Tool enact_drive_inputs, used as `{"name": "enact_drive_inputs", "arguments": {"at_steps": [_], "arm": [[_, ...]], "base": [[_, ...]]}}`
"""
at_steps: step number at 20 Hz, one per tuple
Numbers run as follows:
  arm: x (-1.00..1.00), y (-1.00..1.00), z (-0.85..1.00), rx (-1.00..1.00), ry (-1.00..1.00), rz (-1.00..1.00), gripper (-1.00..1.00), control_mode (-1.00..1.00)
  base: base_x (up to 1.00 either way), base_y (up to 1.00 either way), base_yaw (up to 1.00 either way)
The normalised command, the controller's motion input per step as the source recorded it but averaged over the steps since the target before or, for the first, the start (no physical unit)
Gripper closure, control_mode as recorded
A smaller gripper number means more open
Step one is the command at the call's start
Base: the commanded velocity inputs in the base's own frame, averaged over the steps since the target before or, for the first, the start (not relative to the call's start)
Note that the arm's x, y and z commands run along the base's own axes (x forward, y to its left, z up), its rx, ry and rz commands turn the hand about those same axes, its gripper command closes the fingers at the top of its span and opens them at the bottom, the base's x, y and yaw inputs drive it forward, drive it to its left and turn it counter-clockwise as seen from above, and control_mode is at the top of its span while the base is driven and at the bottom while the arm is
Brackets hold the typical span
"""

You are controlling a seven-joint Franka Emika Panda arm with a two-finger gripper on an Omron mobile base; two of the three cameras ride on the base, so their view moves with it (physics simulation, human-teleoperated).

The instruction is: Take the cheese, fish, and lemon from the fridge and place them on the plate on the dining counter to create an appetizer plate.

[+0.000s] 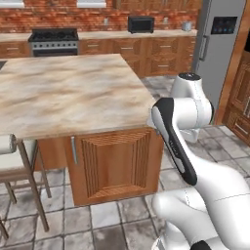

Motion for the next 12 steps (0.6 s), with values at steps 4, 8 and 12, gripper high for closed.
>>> {"name": "enact_drive_inputs", "arguments": {"at_steps": [4, 8, 12], "arm": [[0.0, 0.0, 0.0, 0.0, 0.0, 0.0, -1.0, 1.0], [0.0, 0.0, 0.0, 0.0, 0.0, 0.0, -1.0, 1.0], [0.0, 0.0, 0.0, 0.0, 0.0, 0.0, -1.0, 1.0]], "base": [[0.01, -1.0, -0.12], [0.24, -1.0, -0.07], [0.57, -1.0, -0.01]]}}
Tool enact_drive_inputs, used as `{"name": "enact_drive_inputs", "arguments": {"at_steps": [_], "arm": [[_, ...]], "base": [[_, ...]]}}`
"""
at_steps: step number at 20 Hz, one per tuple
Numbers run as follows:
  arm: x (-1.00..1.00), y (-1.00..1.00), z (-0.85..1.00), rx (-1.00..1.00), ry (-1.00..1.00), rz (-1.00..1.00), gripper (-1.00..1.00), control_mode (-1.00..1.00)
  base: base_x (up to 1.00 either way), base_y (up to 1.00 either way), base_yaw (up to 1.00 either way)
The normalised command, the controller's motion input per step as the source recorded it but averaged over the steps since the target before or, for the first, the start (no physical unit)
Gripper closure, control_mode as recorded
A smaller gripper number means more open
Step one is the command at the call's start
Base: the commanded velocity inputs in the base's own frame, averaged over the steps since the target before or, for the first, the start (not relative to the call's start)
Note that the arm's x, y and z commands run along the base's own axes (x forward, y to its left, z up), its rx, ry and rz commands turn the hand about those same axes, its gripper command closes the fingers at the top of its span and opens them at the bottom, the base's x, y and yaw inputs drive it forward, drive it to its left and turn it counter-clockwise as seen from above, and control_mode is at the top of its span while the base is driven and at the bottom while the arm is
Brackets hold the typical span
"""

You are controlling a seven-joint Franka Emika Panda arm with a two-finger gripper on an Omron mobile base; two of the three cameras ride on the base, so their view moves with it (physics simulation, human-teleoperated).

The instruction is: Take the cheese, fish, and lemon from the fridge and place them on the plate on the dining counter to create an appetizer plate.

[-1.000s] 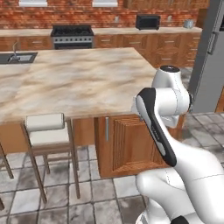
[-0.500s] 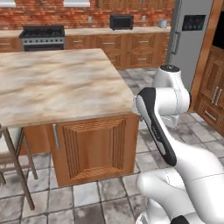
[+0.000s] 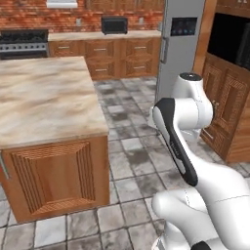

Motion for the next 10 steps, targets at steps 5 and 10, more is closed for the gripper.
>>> {"name": "enact_drive_inputs", "arguments": {"at_steps": [5, 10], "arm": [[0.0, 0.0, 0.0, 0.0, 0.0, 0.0, -1.0, 1.0], [0.0, 0.0, 0.0, 0.0, 0.0, 0.0, -1.0, 1.0]], "base": [[0.95, -1.0, 0.0], [1.0, -0.84, 0.01]]}}
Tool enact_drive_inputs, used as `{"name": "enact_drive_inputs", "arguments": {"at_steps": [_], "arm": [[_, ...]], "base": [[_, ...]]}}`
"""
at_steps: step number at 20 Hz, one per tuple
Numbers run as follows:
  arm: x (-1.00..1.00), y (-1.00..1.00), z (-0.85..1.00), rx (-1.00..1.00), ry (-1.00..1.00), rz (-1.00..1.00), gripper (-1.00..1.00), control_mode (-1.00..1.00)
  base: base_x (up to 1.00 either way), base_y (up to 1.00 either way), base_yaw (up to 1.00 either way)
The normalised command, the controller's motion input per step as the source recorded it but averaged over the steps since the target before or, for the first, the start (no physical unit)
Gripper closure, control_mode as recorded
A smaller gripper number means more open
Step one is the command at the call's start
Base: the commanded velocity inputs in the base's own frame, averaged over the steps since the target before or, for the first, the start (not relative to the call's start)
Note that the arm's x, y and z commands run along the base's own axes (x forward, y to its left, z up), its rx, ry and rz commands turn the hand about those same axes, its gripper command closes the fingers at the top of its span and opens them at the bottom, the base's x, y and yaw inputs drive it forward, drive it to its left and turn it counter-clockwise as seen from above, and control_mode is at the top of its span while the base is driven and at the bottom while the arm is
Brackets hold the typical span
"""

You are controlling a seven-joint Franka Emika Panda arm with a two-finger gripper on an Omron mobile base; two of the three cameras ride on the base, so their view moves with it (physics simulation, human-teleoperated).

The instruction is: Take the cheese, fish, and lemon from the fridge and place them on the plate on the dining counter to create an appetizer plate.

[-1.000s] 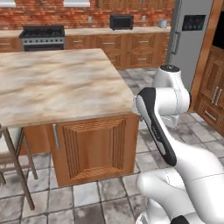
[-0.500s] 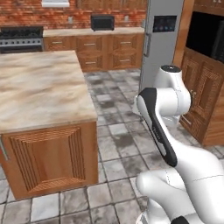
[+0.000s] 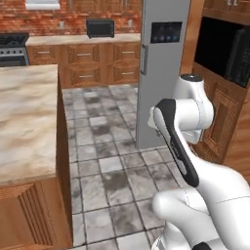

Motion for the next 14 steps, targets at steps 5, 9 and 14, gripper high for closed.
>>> {"name": "enact_drive_inputs", "arguments": {"at_steps": [5, 9, 14], "arm": [[0.0, 0.0, 0.0, 0.0, 0.0, 0.0, -1.0, 1.0], [0.0, 0.0, 0.0, 0.0, 0.0, 0.0, -1.0, 1.0], [0.0, 0.0, 0.0, 0.0, 0.0, 0.0, -1.0, 1.0]], "base": [[1.0, -0.54, 0.0], [1.0, -0.07, 0.0], [1.0, 0.16, 0.0]]}}
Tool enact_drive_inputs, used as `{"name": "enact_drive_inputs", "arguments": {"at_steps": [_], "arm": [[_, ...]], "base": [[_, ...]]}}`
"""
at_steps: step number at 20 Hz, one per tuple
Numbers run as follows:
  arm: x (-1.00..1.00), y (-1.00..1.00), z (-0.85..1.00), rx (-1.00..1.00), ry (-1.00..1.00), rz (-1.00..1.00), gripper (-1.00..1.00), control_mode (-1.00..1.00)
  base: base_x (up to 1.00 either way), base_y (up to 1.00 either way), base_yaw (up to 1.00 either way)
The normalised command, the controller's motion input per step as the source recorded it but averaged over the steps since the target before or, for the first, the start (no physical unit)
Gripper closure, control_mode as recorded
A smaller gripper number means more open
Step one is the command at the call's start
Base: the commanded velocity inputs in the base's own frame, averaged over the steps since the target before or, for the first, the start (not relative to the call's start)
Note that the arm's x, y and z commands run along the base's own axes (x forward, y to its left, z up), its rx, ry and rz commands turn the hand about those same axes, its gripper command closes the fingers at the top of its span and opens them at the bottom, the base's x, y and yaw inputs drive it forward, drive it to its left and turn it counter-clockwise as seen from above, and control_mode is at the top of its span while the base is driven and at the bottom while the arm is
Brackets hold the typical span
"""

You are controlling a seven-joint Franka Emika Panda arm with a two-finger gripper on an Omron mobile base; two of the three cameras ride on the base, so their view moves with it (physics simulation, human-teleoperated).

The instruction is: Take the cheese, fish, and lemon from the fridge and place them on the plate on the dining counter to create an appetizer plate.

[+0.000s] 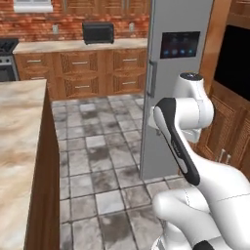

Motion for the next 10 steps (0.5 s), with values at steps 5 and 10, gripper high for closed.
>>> {"name": "enact_drive_inputs", "arguments": {"at_steps": [5, 10], "arm": [[0.0, 0.0, 0.0, 0.0, 0.0, 0.0, -1.0, 1.0], [0.0, 0.0, 0.0, 0.0, 0.0, 0.0, -1.0, 1.0]], "base": [[1.0, 0.16, 0.0], [1.0, 0.37, 0.0]]}}
